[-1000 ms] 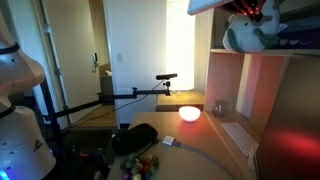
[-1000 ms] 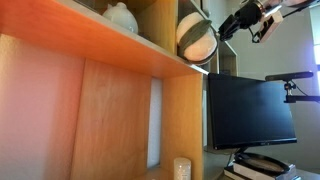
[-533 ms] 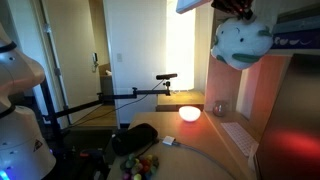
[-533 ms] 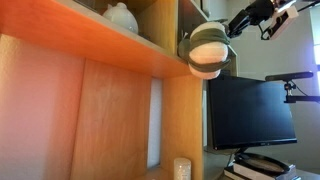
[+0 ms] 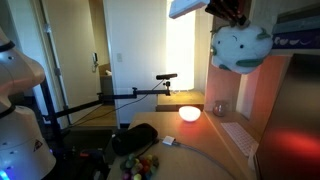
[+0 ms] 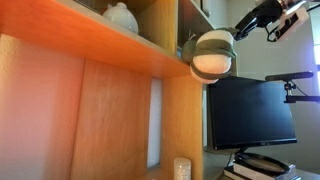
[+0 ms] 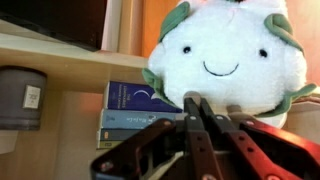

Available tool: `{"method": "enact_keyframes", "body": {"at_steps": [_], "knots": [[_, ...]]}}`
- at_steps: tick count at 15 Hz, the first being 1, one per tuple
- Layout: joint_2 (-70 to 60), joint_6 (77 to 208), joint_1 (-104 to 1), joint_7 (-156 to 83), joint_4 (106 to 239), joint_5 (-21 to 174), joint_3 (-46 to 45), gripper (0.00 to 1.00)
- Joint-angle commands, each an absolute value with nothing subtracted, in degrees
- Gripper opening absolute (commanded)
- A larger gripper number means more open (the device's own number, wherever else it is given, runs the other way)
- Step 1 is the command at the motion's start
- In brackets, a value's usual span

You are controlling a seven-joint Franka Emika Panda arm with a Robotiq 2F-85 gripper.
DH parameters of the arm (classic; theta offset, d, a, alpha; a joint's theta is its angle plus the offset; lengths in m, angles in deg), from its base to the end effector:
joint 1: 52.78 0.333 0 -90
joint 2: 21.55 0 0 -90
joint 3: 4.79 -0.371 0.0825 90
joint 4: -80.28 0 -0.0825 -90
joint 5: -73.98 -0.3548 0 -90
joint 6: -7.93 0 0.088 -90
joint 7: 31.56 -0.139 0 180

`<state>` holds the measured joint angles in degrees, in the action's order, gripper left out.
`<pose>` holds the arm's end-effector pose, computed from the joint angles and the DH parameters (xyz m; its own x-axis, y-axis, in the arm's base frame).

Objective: Pick up the white object from the second shelf from the right and place it on the table

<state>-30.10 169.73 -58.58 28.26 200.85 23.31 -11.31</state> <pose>0.5443 -0.0201 0.6194 0.5083 0.1984 0.8380 0.3104 -0.9499 0.0366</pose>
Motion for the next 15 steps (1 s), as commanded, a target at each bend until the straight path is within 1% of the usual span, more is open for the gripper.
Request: {"method": "enact_keyframes", "body": {"at_steps": [1, 7, 15], "knots": [[-35.2, 172.6, -57.1, 35.4, 205.6, 16.9, -10.7, 0.02], [-40.4, 173.6, -55.7, 48.5, 210.1, 4.7, -9.5, 0.02], [-44.3, 173.2, -55.7, 57.4, 214.3, -3.3, -8.8, 0.02]]}}
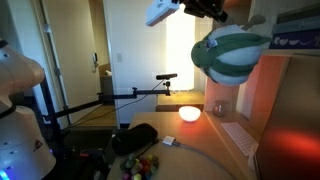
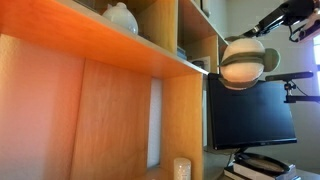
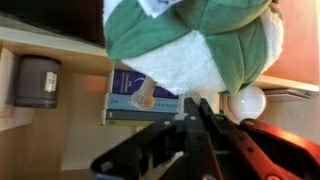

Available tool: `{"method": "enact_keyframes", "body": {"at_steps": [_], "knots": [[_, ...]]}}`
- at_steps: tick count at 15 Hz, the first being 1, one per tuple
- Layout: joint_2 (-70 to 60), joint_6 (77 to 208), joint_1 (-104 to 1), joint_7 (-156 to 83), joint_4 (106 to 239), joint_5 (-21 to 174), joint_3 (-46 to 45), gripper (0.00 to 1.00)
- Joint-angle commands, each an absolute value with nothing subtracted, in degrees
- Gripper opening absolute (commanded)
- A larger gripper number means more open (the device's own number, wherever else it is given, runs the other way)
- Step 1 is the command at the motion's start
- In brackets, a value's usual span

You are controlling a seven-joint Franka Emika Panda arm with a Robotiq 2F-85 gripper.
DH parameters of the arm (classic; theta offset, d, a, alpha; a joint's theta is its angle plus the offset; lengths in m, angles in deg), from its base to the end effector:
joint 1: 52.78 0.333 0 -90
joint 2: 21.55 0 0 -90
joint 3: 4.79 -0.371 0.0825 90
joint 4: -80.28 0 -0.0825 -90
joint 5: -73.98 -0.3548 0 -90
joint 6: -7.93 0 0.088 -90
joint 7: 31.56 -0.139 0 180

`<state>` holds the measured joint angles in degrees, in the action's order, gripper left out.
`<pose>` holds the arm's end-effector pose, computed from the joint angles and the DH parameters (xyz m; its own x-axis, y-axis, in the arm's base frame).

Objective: Pick up the white object from the second shelf from the right and place it on the table

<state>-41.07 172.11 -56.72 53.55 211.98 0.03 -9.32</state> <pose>0.4649 -0.0351 0.6058 0.3912 0.2226 0.8930 0.3262 -0.9409 0.0916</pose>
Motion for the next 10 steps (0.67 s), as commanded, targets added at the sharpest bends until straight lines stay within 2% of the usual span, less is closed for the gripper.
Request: {"method": "enact_keyframes", "body": {"at_steps": [1, 10], "knots": [[-45.0, 173.1, -55.7, 58.5, 215.0, -4.0, -8.8, 0.02], [-50.7, 171.8, -56.1, 68.4, 219.4, -13.6, -8.0, 0.02]]}}
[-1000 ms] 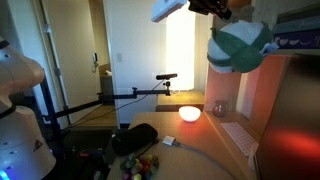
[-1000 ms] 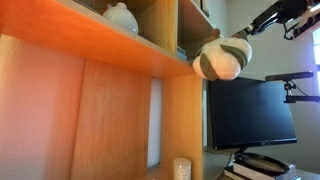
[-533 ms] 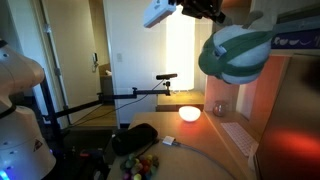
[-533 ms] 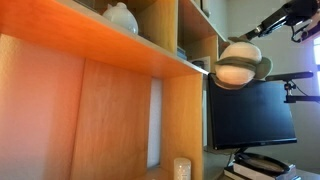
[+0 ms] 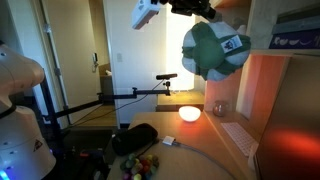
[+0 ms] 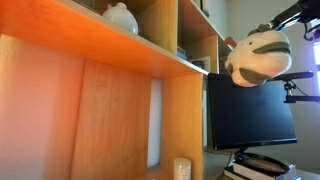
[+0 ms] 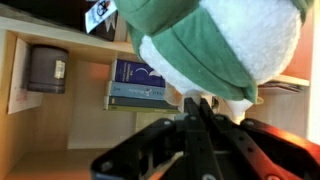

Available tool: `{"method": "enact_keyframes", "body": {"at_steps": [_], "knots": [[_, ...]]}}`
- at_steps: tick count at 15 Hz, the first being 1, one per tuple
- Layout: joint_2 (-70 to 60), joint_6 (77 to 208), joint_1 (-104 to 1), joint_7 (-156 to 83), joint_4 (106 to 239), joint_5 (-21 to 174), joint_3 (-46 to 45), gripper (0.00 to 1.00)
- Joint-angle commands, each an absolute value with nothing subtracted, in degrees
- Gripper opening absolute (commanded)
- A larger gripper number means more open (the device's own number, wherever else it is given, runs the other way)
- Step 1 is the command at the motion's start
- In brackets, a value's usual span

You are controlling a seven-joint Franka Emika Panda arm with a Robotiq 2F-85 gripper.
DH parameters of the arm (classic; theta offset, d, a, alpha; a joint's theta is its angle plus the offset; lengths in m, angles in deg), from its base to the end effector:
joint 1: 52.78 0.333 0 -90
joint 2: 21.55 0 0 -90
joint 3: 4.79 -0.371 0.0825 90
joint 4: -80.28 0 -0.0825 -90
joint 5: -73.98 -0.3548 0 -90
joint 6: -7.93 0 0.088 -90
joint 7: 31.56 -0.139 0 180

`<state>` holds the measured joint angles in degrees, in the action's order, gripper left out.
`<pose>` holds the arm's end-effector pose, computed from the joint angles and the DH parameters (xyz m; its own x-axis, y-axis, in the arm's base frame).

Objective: Pick up the white object from the second shelf from the right and place it on the table

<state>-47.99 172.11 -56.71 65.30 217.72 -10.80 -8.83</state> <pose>0.4183 -0.0405 0.6002 0.3224 0.2319 0.9178 0.3215 -0.9387 0.1243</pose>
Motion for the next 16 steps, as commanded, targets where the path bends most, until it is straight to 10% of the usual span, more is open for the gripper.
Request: {"method": "enact_keyframes", "body": {"at_steps": [1, 5, 6, 16], "knots": [[-50.7, 171.6, -56.2, 68.7, 219.6, -13.6, -8.0, 0.02], [-50.8, 172.0, -56.3, 68.3, 220.2, -13.2, -8.2, 0.02], [-50.7, 172.4, -56.3, 67.8, 220.3, -13.2, -8.3, 0.32], [-50.6, 171.6, -56.4, 67.2, 220.3, -12.6, -8.1, 0.98]]}}
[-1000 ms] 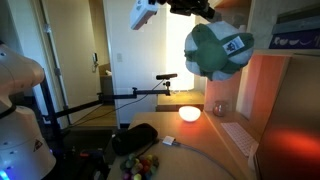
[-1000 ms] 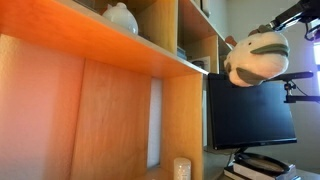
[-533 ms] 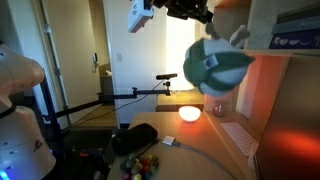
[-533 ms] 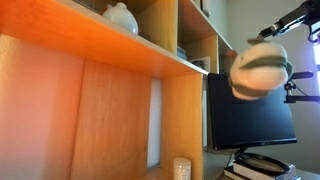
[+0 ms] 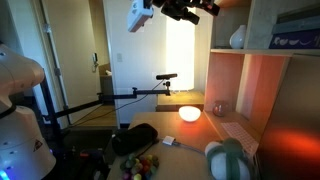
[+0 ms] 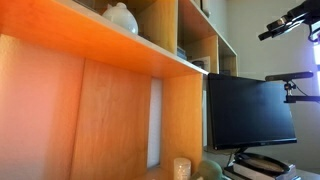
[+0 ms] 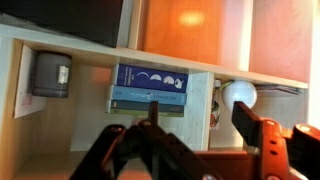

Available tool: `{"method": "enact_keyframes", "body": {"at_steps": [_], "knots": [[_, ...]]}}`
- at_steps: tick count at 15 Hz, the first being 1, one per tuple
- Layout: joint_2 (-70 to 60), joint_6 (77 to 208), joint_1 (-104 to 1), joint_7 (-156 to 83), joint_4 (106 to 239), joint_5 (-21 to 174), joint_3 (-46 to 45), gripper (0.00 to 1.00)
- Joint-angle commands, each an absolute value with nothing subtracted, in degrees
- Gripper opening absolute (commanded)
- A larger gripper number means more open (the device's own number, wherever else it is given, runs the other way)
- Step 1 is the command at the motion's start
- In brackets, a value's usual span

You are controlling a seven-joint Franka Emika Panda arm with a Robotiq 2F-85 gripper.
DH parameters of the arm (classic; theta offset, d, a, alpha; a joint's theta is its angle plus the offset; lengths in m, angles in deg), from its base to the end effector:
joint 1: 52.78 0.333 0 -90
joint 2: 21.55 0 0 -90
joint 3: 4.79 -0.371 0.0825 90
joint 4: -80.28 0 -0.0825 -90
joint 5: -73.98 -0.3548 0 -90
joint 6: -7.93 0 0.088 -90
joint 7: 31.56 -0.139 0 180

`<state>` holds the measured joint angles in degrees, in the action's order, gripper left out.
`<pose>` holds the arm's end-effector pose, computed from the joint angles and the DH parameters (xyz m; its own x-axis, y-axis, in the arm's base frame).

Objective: Pick up the white object from the second shelf from the right and place it on the table

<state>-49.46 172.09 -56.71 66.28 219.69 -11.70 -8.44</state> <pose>0.4074 -0.0439 0.5926 0.3274 0.2289 0.9167 0.3163 -0.9408 0.1219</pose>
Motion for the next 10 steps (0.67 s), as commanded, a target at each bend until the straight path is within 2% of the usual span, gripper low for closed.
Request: {"method": "enact_keyframes", "body": {"at_steps": [1, 3, 4, 10], "knots": [[-50.7, 171.8, -56.5, 67.2, 220.4, -12.4, -8.2, 1.0], [-49.4, 172.1, -56.7, 66.2, 219.7, -11.7, -8.4, 0.96], [-49.4, 172.1, -56.7, 66.2, 219.7, -11.7, -8.4, 1.0], [-49.3, 172.1, -56.7, 66.2, 219.7, -11.7, -8.4, 1.0]]}}
